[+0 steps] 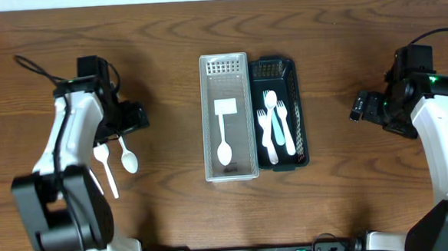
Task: Pack container
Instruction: 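Return the left gripper to the spoons and grasp another spoon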
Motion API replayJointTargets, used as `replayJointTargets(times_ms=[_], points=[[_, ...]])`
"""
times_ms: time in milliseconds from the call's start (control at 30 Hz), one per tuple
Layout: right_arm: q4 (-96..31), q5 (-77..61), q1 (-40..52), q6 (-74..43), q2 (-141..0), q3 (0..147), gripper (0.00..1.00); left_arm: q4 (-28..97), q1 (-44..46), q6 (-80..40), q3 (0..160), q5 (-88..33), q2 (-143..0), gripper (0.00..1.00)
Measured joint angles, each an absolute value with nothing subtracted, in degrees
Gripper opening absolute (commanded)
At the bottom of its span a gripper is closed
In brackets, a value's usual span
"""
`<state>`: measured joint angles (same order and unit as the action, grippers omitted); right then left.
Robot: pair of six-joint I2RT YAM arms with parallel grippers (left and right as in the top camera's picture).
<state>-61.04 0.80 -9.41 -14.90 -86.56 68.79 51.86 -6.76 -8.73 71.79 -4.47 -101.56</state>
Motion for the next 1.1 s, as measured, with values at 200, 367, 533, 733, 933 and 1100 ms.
replayJointTargets(times_ms=[200, 367, 533, 733, 933, 1100], points=[[-61.1, 0.8, -9.4, -14.9, -86.6, 68.8, 0.99, 48.9, -6.9, -8.2, 71.8, -5.5, -108.9, 0.98], [-61.2, 0.8, -9.4, -14.9, -86.6, 68.8, 0.99, 48.4, -7.9, -7.6, 71.8, -5.7, -112.6, 0.98], [-61.2, 0.8, -9.4, -14.9, -86.6, 68.8, 0.99, 48.6, -9.0, -7.6, 71.9, -5.6, -113.2, 0.98], [-61.2, 0.8, -9.4, -14.9, -86.6, 68.8, 0.99, 49.2, -9.0, -7.6, 71.9, -5.5, -113.3, 0.92], [-61.2, 0.8, -9.4, -14.9, -86.6, 68.8, 0.98, 50.1, -9.0, -7.4, 71.9, -5.7, -113.4, 0.54], [-61.2, 0.8, -9.4, -14.9, -86.6, 68.8, 0.99, 50.2, -9.0, -7.6, 71.9, -5.7, -113.4, 0.38]])
